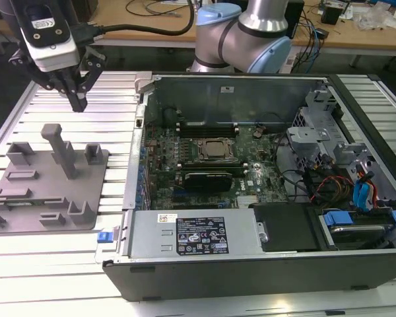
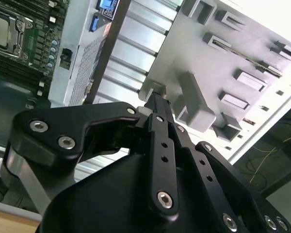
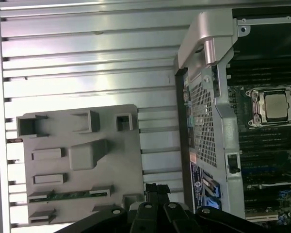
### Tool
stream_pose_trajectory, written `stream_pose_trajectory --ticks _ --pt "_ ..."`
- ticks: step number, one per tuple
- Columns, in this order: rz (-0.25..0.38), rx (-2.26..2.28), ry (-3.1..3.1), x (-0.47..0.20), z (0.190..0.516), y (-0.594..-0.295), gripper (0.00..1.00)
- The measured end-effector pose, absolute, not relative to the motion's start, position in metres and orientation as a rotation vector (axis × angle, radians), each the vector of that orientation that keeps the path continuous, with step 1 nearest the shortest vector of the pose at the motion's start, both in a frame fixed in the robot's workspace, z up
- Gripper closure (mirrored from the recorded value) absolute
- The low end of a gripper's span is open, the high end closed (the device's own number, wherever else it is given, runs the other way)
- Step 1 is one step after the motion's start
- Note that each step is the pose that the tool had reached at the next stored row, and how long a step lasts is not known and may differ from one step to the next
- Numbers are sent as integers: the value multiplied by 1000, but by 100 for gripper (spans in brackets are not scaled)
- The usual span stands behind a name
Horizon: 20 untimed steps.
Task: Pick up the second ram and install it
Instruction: 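Reach for the second ram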
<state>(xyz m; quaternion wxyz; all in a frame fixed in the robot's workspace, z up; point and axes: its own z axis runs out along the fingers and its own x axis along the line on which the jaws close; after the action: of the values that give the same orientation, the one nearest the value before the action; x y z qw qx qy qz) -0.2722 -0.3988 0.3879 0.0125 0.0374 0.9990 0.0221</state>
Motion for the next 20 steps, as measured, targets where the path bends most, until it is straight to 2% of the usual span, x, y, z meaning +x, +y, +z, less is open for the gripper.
stream_pose_trajectory --ticks 20 --pt "69 117 3113 -343 373 -399 92"
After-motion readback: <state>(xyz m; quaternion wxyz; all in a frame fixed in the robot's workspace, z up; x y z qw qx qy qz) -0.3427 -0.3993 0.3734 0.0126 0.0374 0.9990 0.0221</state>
